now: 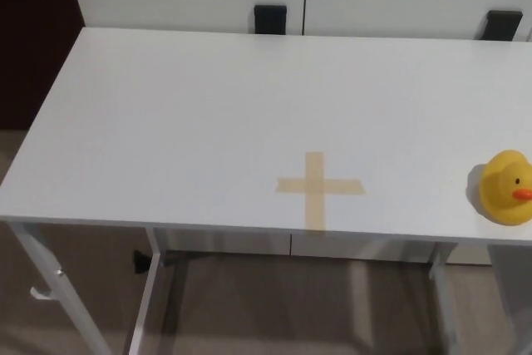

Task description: The robot uses its right hand to push the yellow duck toy to the center of the white desk.

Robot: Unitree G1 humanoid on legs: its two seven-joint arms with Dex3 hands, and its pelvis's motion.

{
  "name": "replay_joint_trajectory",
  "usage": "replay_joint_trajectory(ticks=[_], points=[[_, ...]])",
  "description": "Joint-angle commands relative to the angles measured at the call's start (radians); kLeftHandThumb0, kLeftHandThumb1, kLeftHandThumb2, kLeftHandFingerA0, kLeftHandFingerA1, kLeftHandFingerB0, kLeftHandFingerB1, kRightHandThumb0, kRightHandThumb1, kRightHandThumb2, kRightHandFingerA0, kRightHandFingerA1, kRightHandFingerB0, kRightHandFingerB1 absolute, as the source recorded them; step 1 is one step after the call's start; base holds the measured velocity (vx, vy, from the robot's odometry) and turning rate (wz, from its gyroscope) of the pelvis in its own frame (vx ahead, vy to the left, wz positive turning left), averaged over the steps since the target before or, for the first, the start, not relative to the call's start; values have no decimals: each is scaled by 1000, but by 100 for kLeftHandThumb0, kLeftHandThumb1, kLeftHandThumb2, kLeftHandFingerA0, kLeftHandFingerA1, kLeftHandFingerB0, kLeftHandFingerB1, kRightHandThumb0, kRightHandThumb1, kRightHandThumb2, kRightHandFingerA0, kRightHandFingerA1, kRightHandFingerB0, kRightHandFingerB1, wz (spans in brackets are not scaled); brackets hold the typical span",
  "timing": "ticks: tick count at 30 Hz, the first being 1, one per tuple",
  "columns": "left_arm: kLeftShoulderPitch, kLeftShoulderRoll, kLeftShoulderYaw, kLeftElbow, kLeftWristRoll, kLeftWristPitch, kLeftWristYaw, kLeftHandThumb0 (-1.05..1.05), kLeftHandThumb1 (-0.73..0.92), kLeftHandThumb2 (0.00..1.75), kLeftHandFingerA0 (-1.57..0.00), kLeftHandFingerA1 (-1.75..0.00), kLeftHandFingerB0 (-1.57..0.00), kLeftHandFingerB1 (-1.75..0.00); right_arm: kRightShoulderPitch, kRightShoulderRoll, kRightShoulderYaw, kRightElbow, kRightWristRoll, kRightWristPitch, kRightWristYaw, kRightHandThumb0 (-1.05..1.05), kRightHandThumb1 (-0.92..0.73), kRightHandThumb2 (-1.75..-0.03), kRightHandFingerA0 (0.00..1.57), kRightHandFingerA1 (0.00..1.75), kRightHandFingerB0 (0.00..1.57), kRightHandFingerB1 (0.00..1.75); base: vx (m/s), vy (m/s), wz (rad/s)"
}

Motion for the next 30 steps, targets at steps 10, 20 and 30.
replay_joint_trajectory(ticks=[10, 20, 30], points=[[5, 12, 22, 19, -28, 4, -11, 60, -21, 175, -112, -113, -112, -106, -220, -158, -35, -77, -9, -222, -162, -36, -53, -108, 0, 50, 0, 49, -1, 1, -1], [13, 10, 20, 19, -29, 2, -8, 55, -18, 175, -111, -113, -112, -108, -402, -128, 8, -350, 12, -262, -112, -81, -84, -66, 18, 60, 19, 48, 6, -1, 1], [-2, 7, 23, 21, -31, 18, -9, 65, -14, 175, -109, -113, -108, -106, -399, 9, 155, -617, -29, -65, -101, -34, -61, -116, 0, 51, 0, 50, 0, 0, 0]])
